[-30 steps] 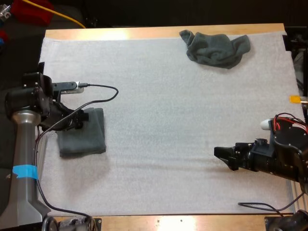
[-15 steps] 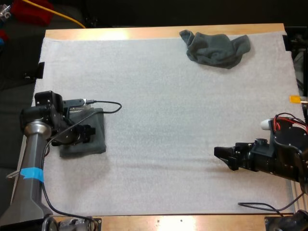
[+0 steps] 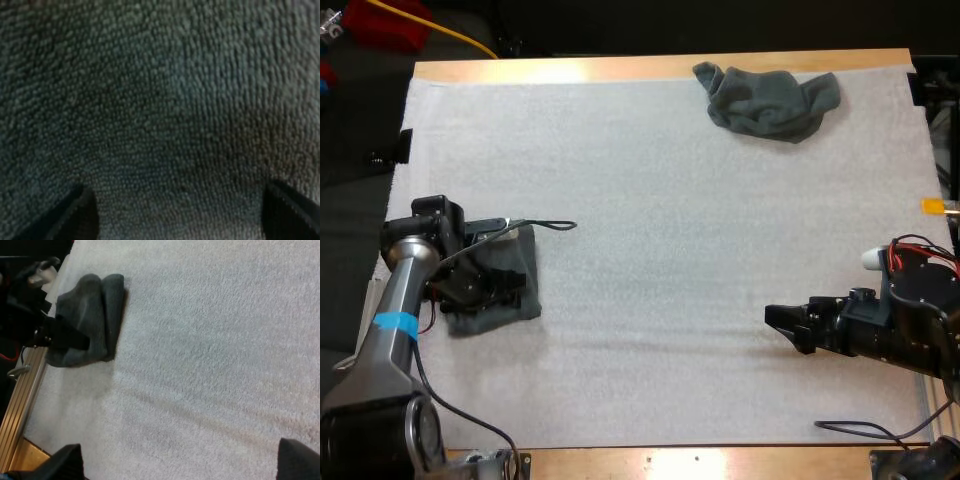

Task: Pick towel from pile, fold and stack

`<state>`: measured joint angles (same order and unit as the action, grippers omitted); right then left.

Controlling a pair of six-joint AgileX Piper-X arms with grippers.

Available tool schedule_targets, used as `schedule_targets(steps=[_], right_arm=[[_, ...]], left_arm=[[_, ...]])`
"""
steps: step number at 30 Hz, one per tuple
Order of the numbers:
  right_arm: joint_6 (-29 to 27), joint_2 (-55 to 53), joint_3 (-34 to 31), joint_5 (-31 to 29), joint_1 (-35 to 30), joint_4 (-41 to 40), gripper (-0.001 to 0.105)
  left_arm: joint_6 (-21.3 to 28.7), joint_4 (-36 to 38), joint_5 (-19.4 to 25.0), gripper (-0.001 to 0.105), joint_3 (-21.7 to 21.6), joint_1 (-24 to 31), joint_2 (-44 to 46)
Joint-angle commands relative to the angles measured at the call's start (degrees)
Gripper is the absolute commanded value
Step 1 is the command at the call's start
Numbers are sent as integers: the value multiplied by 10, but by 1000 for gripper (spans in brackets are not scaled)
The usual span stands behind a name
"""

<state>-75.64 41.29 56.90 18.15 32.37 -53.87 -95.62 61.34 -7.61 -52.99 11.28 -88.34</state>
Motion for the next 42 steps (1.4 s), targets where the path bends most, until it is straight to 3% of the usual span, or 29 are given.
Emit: schedule_targets(steps=[1,9,23,42], right_arm=[[0,-6,3,0,-1,1,74],[0,-6,3,0,-1,1,74],[0,-6,3,0,-1,1,74],[0,-6,3,0,-1,1,74]], left_arm=[[-5,-5,2,68,0,-1,0],[-5,-9,1,68,-5,-1,4],[-5,2,-13,68,-91,-1,60],[-5,-47,-7,68,-91,-1,16]])
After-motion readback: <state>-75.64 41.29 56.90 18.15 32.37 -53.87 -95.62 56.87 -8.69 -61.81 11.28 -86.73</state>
